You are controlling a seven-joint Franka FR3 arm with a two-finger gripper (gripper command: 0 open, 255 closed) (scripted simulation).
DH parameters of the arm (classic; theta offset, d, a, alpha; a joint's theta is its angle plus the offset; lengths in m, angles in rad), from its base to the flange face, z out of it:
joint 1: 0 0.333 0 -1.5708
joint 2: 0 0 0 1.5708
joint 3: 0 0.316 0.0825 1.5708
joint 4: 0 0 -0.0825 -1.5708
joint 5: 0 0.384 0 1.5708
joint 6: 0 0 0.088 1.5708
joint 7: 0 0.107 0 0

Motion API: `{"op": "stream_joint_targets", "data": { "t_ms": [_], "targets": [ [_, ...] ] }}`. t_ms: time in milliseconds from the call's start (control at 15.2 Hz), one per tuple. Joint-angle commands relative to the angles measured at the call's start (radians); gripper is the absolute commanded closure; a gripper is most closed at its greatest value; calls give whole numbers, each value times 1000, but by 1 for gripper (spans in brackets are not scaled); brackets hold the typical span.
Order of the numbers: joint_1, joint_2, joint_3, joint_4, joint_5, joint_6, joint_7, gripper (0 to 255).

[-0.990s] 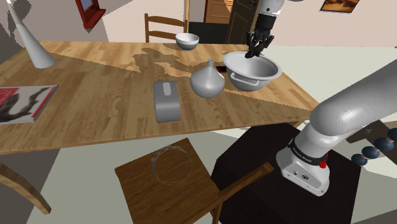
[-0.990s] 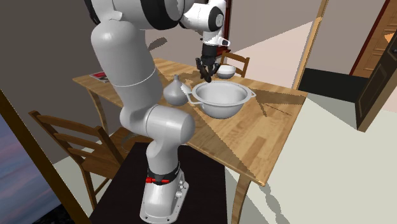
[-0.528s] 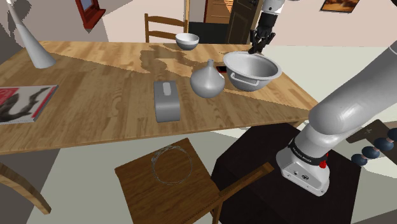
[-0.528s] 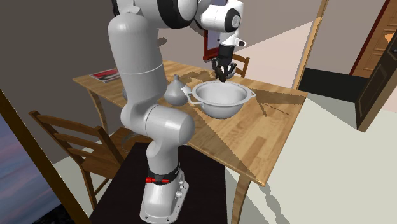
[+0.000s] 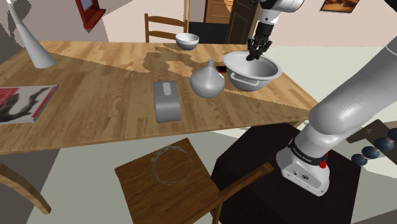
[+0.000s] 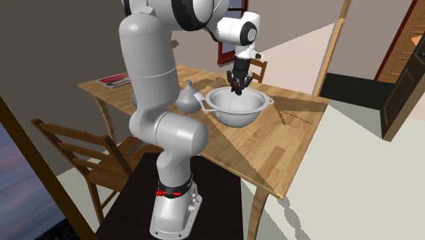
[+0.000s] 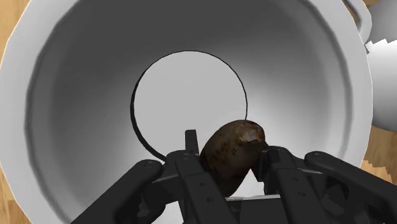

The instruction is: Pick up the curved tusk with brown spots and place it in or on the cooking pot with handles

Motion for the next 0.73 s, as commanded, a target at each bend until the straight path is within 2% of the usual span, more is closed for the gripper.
{"op": "stream_joint_targets", "data": {
  "t_ms": [0,198,660],
  "targets": [
    [0,8,0,-18,2,26,-3,255],
    [0,22,-1,-45,6,66,-8,255],
    [0,22,-1,-45,6,66,-8,255]
  ]
}}
